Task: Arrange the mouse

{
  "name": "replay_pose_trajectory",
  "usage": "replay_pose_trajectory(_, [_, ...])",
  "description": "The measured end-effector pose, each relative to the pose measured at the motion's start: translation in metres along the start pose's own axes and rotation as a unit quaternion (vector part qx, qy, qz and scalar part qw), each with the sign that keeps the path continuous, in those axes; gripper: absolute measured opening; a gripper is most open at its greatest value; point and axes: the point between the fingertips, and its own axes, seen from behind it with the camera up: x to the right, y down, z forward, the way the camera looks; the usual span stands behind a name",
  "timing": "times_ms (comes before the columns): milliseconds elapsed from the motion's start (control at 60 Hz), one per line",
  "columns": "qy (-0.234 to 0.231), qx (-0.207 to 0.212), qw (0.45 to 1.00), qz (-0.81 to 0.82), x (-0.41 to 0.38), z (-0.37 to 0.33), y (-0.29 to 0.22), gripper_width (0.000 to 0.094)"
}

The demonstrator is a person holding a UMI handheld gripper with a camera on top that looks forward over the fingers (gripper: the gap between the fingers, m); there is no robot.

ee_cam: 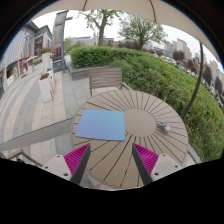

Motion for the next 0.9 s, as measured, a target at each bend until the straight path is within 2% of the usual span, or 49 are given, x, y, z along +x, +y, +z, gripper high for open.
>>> replay_pose_trajectory(117, [0.017,-0.002,1.000,0.020,0.024,0.006,0.000,0.0853])
replay_pose_trajectory(633, [0.124,-0.001,0.987,0.105,0.231,0.054,0.038,0.0857])
replay_pose_trajectory(900, [0.121,0.031,0.986,0.114,0.287,0.116,0.032,0.0857])
